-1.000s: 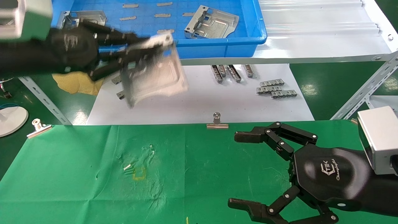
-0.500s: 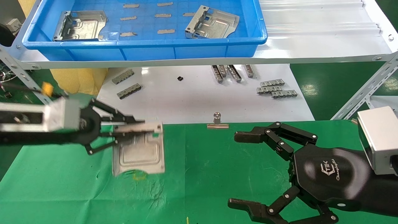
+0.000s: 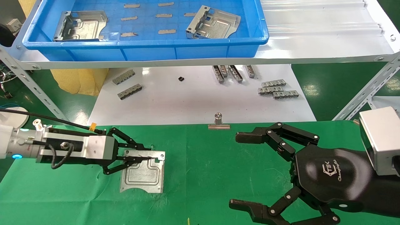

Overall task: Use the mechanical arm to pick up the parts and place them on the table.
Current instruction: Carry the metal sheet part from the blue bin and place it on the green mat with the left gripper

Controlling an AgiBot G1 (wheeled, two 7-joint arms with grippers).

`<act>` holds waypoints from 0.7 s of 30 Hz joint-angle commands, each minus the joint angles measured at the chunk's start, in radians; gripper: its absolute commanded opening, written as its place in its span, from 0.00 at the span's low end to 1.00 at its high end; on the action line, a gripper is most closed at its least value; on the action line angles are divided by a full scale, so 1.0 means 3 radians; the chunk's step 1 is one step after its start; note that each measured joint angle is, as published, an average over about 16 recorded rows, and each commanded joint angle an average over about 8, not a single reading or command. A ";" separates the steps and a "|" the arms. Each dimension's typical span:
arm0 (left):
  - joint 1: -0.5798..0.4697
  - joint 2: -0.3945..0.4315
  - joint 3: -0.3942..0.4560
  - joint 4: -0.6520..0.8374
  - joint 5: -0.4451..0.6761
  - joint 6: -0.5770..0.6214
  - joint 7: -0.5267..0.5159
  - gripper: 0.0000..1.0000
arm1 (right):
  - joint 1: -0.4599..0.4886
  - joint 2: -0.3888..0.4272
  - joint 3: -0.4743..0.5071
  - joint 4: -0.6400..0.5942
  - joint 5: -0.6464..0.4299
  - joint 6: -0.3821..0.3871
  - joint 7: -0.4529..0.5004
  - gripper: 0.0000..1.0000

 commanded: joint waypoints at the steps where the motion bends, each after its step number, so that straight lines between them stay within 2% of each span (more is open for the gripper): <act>1: -0.0014 0.0044 0.0012 0.0105 0.0022 -0.0012 0.0072 0.81 | 0.0000 0.0000 0.0000 0.0000 0.0000 0.0000 0.0000 1.00; 2: -0.0019 0.0062 0.0020 0.0145 0.0036 -0.0027 0.0101 0.93 | 0.0000 0.0000 0.0000 0.0000 0.0000 0.0000 0.0000 1.00; 3: -0.0024 0.0079 0.0028 0.0183 0.0051 -0.0044 0.0130 0.99 | 0.0000 0.0000 0.0000 0.0000 0.0000 0.0000 0.0000 1.00; 9: -0.0053 0.0154 0.0039 0.0385 0.0080 -0.0159 0.0255 1.00 | 0.0000 0.0000 0.0000 0.0000 0.0000 0.0000 0.0000 1.00; 14: -0.0080 0.0159 0.0013 0.0501 0.0040 -0.0092 0.0304 1.00 | 0.0000 0.0000 -0.0001 0.0000 0.0001 0.0000 0.0000 1.00; 21: -0.0094 0.0120 -0.0110 0.0692 -0.0158 0.0219 0.0077 1.00 | 0.0000 0.0000 -0.0001 0.0000 0.0001 0.0000 -0.0001 1.00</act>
